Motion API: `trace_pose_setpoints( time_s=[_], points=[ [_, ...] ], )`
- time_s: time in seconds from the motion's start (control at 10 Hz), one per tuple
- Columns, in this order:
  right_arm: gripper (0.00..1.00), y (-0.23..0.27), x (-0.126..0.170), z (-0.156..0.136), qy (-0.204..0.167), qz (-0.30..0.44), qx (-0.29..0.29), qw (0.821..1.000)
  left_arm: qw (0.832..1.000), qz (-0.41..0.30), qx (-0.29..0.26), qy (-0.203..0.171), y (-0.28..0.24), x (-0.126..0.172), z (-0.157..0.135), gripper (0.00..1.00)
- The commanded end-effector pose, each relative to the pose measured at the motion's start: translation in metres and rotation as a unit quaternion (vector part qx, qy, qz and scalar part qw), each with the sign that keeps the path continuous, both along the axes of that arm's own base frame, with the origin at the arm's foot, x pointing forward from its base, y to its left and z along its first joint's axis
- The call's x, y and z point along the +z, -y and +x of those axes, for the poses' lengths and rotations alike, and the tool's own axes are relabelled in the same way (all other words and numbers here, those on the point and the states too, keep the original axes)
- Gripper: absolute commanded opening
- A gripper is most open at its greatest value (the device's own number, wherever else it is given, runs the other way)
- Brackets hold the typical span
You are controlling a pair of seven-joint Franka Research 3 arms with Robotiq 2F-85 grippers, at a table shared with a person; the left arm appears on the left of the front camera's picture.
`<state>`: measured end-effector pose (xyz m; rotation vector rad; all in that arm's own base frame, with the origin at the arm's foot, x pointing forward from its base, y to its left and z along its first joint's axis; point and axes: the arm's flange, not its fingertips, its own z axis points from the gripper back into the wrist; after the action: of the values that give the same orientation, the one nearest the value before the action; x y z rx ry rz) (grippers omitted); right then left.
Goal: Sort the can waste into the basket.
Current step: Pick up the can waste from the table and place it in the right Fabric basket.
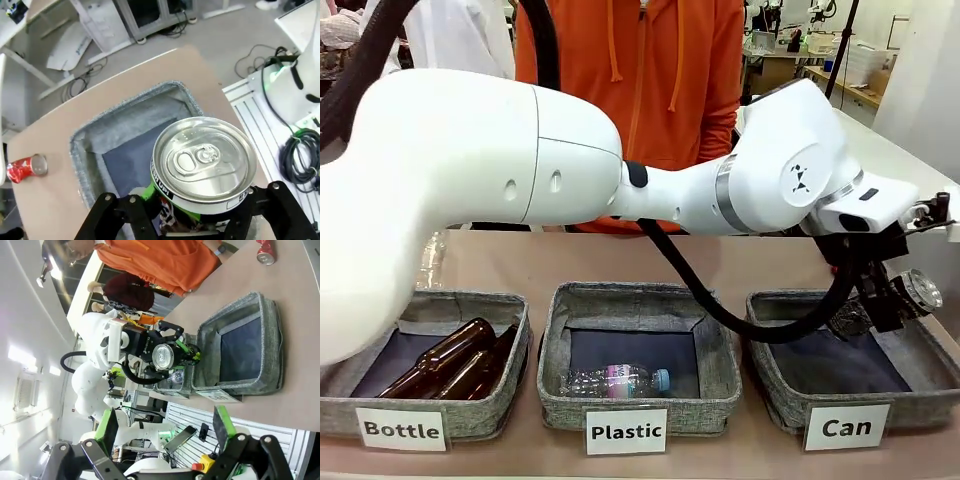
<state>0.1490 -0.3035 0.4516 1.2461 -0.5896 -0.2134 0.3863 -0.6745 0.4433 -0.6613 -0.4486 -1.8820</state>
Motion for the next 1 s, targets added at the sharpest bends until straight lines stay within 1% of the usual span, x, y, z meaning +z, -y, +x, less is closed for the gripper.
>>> trace_pose_setpoints(
  time_s=[0.0, 0.4, 0.5, 0.6, 0.7, 0.8, 0.9],
  points=[
    [1.0, -0.004, 0.005, -0.001, -0.005, 0.009, -0.005, 1.0, 1.0, -0.001, 0.025, 0.008, 0.014, 0.014, 0.014, 1.0],
    [1.0, -0.004, 0.005, -0.001, -0.005, 0.009, -0.005, 1.0, 0.998, -0.021, 0.055, 0.026, 0.007, 0.019, 0.019, 1.0],
    [1.0, -0.004, 0.005, -0.001, -0.005, 0.009, -0.005, 1.0, 0.998, -0.028, 0.058, 0.025, -0.001, 0.026, 0.021, 1.0],
    [1.0, -0.004, 0.005, -0.001, -0.005, 0.009, -0.005, 1.0, 0.998, -0.044, 0.053, 0.014, -0.017, 0.037, 0.022, 1.0],
    [1.0, -0.004, 0.005, -0.001, -0.005, 0.009, -0.005, 1.0, 0.997, -0.055, 0.047, 0.006, -0.048, 0.053, 0.019, 1.0],
    [1.0, -0.004, 0.005, -0.001, -0.005, 0.009, -0.005, 1.0, 0.997, -0.06, 0.037, -0.023, -0.092, 0.071, 0.011, 1.0],
    [1.0, 0.0, 0.0, 0.0, 0.0, 0.0, 0.0, 1.0, 0.995, -0.07, 0.06, -0.027, -0.154, 0.086, 0.001, 1.0]
  ],
)
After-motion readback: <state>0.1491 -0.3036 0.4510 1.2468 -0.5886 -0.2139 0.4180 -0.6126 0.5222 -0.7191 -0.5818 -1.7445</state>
